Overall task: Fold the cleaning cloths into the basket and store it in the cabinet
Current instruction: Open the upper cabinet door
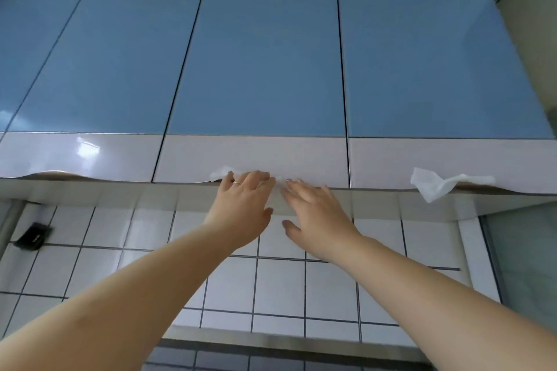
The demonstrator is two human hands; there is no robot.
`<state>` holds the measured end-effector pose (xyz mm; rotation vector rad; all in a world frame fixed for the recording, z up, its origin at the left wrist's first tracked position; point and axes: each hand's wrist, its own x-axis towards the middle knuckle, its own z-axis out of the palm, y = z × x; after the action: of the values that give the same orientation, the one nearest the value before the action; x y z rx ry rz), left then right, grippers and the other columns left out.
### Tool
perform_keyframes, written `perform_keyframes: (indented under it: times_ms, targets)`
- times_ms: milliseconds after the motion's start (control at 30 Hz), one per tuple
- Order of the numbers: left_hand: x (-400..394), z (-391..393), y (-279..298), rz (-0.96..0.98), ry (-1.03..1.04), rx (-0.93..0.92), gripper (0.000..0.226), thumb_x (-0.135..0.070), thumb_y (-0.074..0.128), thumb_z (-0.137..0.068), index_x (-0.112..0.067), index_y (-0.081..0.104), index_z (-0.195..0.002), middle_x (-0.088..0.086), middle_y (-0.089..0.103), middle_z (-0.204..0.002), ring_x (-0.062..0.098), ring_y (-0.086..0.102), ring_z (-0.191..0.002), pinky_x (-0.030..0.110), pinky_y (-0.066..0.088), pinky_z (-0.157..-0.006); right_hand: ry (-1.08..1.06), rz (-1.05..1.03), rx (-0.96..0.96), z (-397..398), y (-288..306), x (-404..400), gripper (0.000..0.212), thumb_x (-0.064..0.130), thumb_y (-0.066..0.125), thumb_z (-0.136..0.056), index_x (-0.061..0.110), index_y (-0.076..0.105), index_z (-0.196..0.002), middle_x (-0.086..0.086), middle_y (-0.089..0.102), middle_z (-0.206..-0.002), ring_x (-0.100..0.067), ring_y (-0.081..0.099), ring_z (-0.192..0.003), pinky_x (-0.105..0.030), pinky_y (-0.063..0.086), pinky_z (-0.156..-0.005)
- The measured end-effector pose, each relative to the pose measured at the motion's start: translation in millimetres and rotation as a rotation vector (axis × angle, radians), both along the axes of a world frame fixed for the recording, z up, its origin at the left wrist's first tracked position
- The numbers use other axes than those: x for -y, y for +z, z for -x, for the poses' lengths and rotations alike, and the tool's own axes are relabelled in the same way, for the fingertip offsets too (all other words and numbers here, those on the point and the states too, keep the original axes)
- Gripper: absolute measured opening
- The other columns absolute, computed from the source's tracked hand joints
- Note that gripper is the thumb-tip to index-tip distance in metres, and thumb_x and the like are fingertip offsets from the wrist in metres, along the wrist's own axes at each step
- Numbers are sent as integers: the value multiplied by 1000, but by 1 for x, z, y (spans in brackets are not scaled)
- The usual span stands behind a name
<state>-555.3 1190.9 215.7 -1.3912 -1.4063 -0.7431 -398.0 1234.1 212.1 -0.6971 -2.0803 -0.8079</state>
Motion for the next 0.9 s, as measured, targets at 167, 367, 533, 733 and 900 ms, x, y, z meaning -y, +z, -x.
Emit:
perform_keyframes:
  times_ms: [167, 367, 533, 733, 900]
  targets:
    - [-13, -1, 6, -94, -5, -23, 53, -34, 50, -92, -23, 38, -142, -2, 44, -139, 22, 36, -135, 47, 2, -117, -20, -110, -57, 11, 4, -16, 55, 37, 45, -95, 22, 29, -146, 4, 24, -154, -14, 16, -144, -52, -2, -115]
    - [-11, -1, 10, -238, -100, 57, 30, -36, 52, -92, -26, 61, -119, -4, 59, -117, 21, 53, -116, 45, 14, -114, 1, -277, -208, 8, -3, -18, 49, 34, 63, -81, 19, 54, -128, -8, 43, -144, -26, 31, -140, -59, 19, -109]
    - [14, 0, 17, -328, -90, 60, 22, -39, 55, -91, -24, 64, -104, -4, 62, -105, 21, 59, -102, 43, 21, -112, 15, -377, -262, -10, -8, 2, 50, 31, 69, -75, 13, 60, -120, -17, 42, -143, -34, 31, -139, -52, 23, -110]
    - [49, 2, 20, -327, -161, 159, 26, -48, 55, -88, -22, 57, -91, -7, 56, -92, 18, 52, -87, 38, 26, -107, 197, -389, -367, -27, -38, 32, 53, 32, 46, -86, 13, 47, -135, -15, 14, -156, -29, 9, -146, -55, 25, -112]
    - [77, 8, 22, -352, -219, 193, 23, -46, 58, -86, -25, 50, -84, -11, 53, -87, 13, 46, -79, 35, 29, -101, 571, -333, -496, -4, -39, 75, 46, 28, 51, -86, 20, 44, -130, -6, -3, -159, -28, 18, -144, -42, 36, -108]
